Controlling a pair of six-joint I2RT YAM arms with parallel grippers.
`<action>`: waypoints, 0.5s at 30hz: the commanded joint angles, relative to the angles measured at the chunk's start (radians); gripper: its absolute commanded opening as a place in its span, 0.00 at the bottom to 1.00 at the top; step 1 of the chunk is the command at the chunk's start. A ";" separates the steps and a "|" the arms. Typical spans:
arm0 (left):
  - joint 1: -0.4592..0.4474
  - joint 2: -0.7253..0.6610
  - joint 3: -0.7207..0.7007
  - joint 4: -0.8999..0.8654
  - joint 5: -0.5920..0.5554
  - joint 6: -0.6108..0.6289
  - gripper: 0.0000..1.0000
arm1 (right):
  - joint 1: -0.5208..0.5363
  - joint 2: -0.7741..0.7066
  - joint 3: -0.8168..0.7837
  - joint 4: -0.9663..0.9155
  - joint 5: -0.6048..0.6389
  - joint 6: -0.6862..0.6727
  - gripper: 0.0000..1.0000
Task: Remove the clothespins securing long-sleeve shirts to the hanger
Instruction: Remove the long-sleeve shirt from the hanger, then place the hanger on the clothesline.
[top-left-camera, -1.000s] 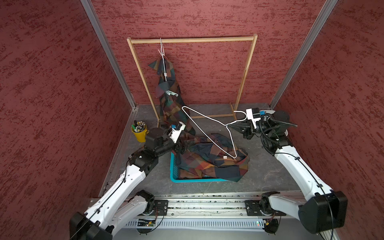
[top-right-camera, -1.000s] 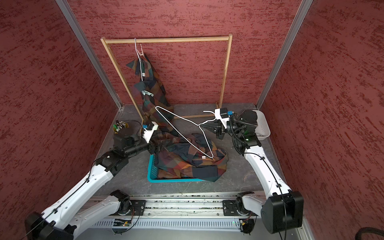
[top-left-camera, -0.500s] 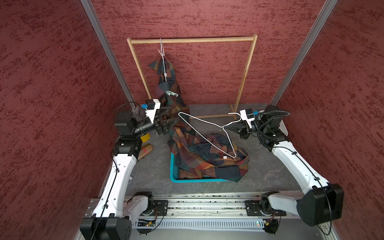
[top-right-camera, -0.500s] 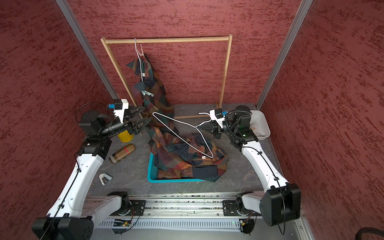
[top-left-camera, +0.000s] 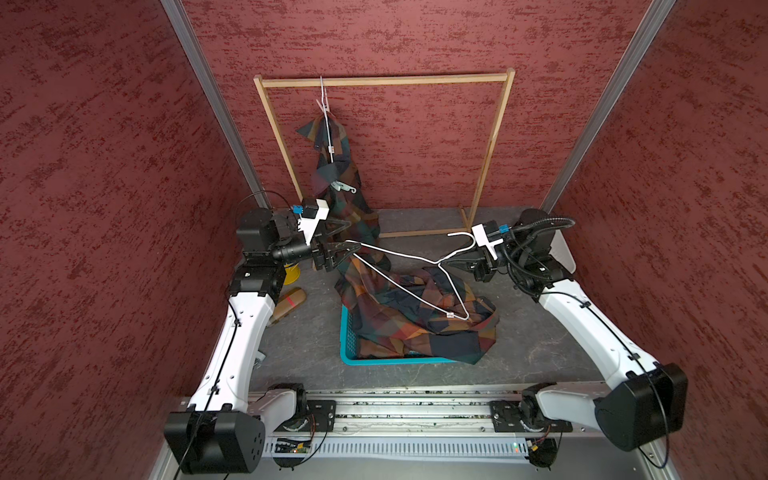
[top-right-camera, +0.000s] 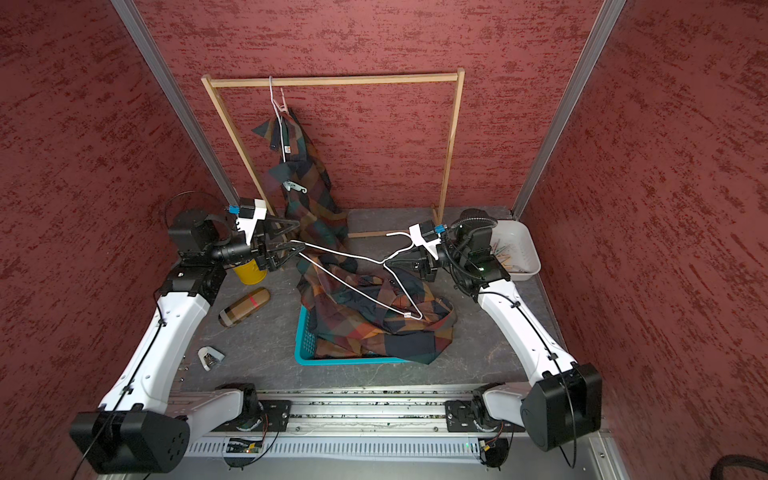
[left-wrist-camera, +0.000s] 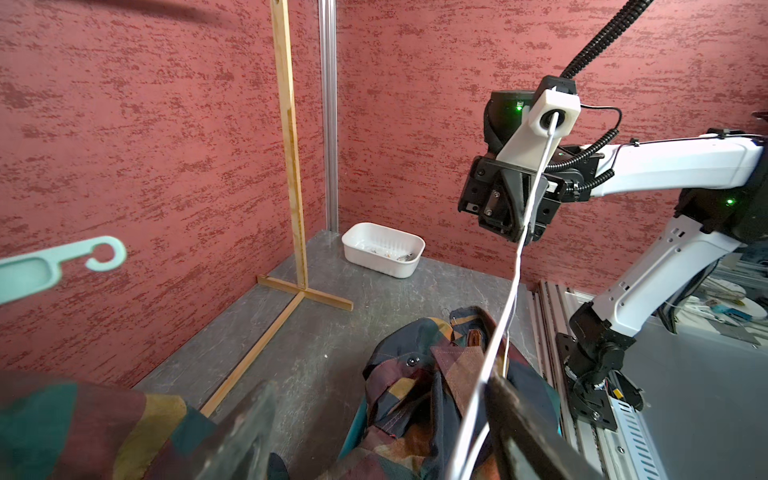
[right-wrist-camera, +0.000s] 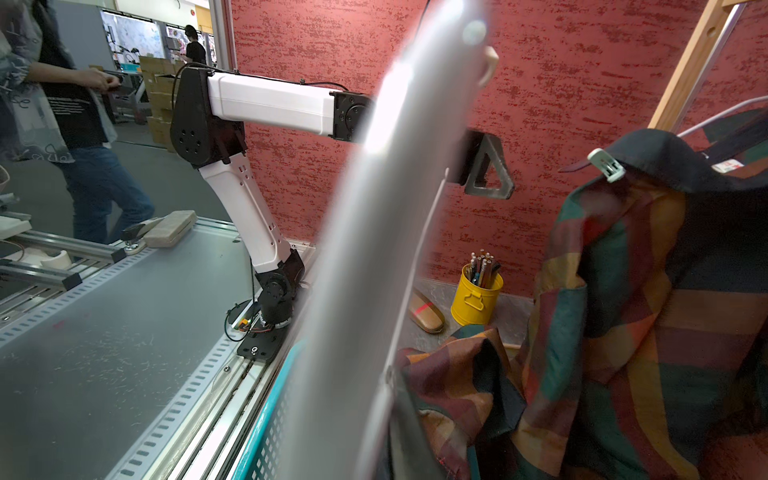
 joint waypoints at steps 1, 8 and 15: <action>0.007 0.010 0.029 -0.035 0.058 0.033 0.75 | 0.013 0.015 0.032 0.054 -0.058 0.017 0.00; 0.000 0.019 0.038 -0.068 0.091 0.058 0.61 | 0.020 0.036 0.048 0.086 -0.055 0.040 0.00; -0.020 0.034 0.040 -0.076 0.096 0.069 0.23 | 0.022 0.056 0.068 0.133 -0.040 0.071 0.00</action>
